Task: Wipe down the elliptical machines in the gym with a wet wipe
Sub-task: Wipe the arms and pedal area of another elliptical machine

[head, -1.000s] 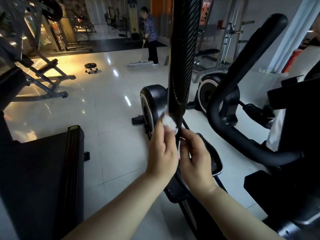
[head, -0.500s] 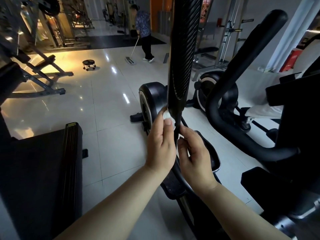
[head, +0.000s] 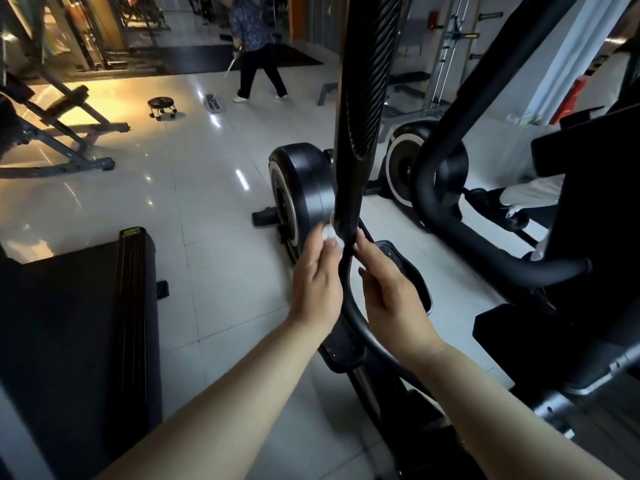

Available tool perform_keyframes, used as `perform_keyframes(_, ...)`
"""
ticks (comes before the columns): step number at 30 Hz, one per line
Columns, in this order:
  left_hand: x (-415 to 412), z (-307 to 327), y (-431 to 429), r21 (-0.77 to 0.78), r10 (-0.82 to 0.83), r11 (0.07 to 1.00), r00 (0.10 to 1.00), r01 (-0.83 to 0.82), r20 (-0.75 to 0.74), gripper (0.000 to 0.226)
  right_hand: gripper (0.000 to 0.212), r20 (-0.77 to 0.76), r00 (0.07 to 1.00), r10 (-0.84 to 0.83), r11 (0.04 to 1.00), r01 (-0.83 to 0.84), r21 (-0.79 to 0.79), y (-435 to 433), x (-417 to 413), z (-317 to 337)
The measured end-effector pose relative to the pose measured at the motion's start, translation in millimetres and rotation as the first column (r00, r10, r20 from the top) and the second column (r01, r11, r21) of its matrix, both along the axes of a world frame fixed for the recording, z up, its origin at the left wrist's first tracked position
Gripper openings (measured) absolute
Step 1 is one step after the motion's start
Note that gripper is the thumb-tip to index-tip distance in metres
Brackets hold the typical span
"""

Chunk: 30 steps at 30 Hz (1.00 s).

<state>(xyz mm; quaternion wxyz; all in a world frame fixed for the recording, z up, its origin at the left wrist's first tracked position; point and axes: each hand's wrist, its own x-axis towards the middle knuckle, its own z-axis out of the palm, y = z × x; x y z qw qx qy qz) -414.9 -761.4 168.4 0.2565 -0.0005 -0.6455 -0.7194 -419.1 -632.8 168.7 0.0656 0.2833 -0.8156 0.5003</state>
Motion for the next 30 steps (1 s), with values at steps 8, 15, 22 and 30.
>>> perform_keyframes(8, 13.2, -61.8, 3.1, 0.109, -0.028, 0.994, 0.931, -0.013, 0.364, 0.027, 0.063, 0.071, 0.997, 0.04, 0.994, -0.047, 0.102, 3.7, 7.0, -4.5)
perform_keyframes(15, 6.1, -48.5, -2.3, 0.037, -0.004, 0.999, 0.975, -0.005, 0.223, 0.036, 0.07, 0.054, 0.999, 0.003, 0.989, -0.011, 0.15, 5.6, 5.5, -10.6)
perform_keyframes(22, 19.2, -84.1, 12.6, 0.163, -0.088, 0.987, 0.883, 0.013, 0.461, 0.023, 0.073, 0.071, 0.997, 0.019, 0.984, -0.031, 0.173, 10.6, 6.5, -18.8)
perform_keyframes(30, 13.4, -76.2, 19.2, -0.088, 0.141, 0.989, 0.908, -0.115, 0.395, 0.03, 0.067, 0.218, 0.972, -0.087, 0.951, 0.015, 0.31, 17.7, 9.3, -38.6)
